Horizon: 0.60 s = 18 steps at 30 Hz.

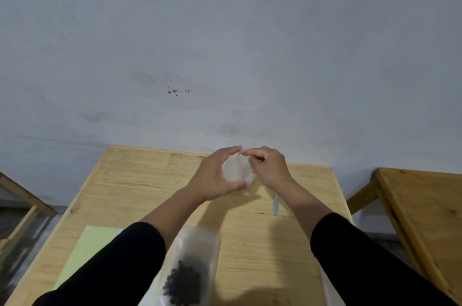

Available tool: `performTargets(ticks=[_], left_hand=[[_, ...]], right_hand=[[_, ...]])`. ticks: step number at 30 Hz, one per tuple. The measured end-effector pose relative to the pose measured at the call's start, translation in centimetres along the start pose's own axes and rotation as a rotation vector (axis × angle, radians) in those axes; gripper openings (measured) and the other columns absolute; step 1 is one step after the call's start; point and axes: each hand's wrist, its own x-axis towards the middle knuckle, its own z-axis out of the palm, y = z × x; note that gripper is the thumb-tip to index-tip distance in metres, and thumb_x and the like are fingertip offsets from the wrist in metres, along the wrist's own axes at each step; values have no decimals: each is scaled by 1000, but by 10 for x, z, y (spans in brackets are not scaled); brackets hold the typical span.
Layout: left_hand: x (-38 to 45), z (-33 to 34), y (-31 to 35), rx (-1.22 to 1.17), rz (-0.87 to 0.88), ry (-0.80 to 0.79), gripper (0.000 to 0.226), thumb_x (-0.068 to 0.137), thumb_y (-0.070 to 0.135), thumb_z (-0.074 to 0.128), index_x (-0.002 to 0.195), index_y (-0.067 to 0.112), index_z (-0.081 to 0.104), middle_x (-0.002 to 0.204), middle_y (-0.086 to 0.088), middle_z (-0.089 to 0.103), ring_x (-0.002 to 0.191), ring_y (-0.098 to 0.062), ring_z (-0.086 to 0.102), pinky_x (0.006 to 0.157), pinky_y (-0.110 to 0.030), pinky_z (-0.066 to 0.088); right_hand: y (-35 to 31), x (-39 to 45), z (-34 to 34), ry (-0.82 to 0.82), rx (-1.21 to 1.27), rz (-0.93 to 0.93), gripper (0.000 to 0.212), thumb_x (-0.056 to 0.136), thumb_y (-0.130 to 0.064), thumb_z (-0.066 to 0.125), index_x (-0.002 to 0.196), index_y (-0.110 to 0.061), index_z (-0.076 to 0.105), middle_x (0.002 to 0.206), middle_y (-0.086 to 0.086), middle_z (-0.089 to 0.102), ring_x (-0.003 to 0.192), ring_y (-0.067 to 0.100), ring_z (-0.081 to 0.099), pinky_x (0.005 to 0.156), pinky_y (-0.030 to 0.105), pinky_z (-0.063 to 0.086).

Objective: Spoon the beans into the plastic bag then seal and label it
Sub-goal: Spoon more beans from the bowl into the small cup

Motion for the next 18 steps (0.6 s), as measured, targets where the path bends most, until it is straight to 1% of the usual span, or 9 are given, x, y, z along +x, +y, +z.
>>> performTargets(ticks=[2,3,5,8,10,12,13,16,18], left_hand=[[-2,-6,-3,120,25,-157,110,57,42,86,146,28,24,142,23,26,129,7,25,104,-14,22],[-2,-7,-5,139,42,-203,118,56,42,87,148,27,15,143,24,20,130,8,20,104,-13,19],[-1,-6,-8,162,89,-226,122,57,39,87,149,26,8,146,20,18,133,5,18,105,-13,19],[0,0,-16,241,154,-188,115,59,37,84,148,21,13,143,9,25,130,1,21,102,-10,19],[-2,3,-23,249,176,-135,107,60,34,83,145,17,21,138,4,31,124,2,23,99,-3,19],[-4,4,-29,242,171,-101,98,61,31,81,142,16,27,135,2,36,122,-1,28,100,-5,24],[-6,5,-30,240,159,-92,94,62,30,80,140,17,30,134,3,38,121,-2,30,98,-4,24],[-12,9,-33,227,119,-51,86,64,25,80,136,18,35,125,13,37,117,-4,35,90,4,21],[-15,12,-36,194,50,-3,85,65,25,80,137,19,35,125,12,37,117,-6,38,90,0,24]], right_hand=[[2,-1,-5,-119,35,-27,31,89,-6,52,92,-29,72,88,-6,61,72,9,62,76,22,48],[1,-2,-6,-185,62,-40,32,89,-5,53,88,-32,71,87,-6,61,66,4,61,73,21,49],[0,-3,-6,-273,78,-64,35,89,-4,53,85,-35,69,86,-8,61,57,-2,60,68,16,49],[0,-4,-7,-293,21,-85,31,89,-3,53,96,-26,72,79,-10,60,57,-3,59,66,13,49],[3,-3,-5,-268,-55,-106,31,88,-3,52,101,-22,72,83,-4,61,64,1,58,66,12,48],[5,-4,-4,-230,-58,-98,30,89,-5,52,103,-22,72,87,-2,60,67,5,57,65,10,46],[8,-4,-3,-222,-33,-89,29,89,-5,52,102,-22,72,86,-2,60,67,6,57,66,11,47],[18,-6,-1,-244,94,-61,30,89,-7,53,98,-28,73,85,-2,61,70,10,58,75,23,54],[29,-7,2,-218,258,13,29,89,-8,54,97,-29,72,82,-5,65,73,10,61,80,27,56]])
